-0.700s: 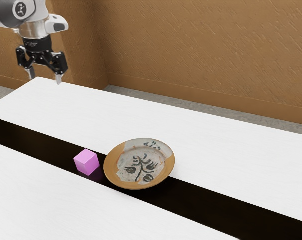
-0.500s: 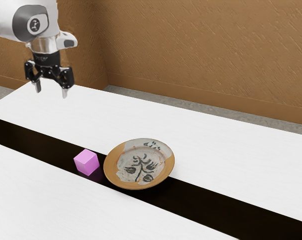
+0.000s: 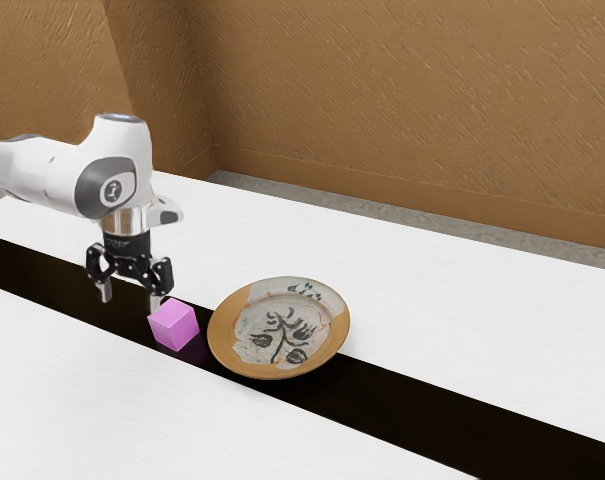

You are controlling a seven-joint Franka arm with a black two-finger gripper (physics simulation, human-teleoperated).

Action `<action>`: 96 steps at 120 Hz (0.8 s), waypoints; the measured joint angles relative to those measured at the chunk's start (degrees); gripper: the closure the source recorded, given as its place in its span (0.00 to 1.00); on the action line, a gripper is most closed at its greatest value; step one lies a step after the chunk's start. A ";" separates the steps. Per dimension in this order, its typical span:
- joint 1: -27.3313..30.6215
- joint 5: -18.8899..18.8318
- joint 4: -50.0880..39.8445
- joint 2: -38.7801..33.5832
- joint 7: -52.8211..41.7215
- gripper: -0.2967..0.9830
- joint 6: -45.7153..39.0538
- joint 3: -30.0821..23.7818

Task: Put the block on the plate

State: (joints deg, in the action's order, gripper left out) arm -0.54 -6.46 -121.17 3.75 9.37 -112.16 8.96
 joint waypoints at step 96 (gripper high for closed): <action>-0.26 1.39 1.18 11.37 -14.18 0.23 -19.78 -0.17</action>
State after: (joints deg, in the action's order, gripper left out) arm -0.80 -5.07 -119.99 15.12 -4.81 -131.94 8.79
